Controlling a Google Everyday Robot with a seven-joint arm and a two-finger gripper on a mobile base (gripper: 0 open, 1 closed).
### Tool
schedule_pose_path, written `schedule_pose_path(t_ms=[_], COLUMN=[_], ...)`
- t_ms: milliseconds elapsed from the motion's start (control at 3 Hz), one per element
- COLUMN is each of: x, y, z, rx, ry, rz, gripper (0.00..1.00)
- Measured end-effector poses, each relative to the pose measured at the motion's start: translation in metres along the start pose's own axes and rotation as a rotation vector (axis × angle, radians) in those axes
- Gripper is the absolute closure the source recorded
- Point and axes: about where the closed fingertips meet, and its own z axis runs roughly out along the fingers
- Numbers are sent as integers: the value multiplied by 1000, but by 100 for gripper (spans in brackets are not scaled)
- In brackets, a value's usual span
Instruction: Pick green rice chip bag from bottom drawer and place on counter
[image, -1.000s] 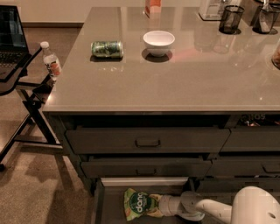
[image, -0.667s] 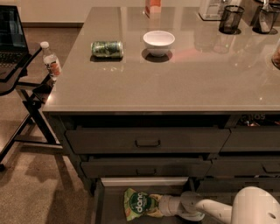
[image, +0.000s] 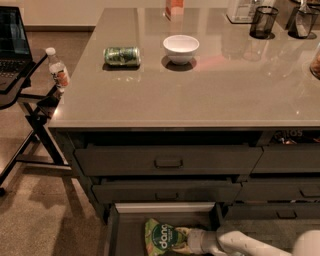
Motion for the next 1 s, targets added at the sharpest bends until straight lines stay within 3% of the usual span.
schedule_pose_path(t_ms=[333, 1000], x=[-32, -91], y=[11, -1], z=[-47, -167], rx=[38, 142], ry=[-58, -53], rz=[-64, -130], gripper=[100, 100])
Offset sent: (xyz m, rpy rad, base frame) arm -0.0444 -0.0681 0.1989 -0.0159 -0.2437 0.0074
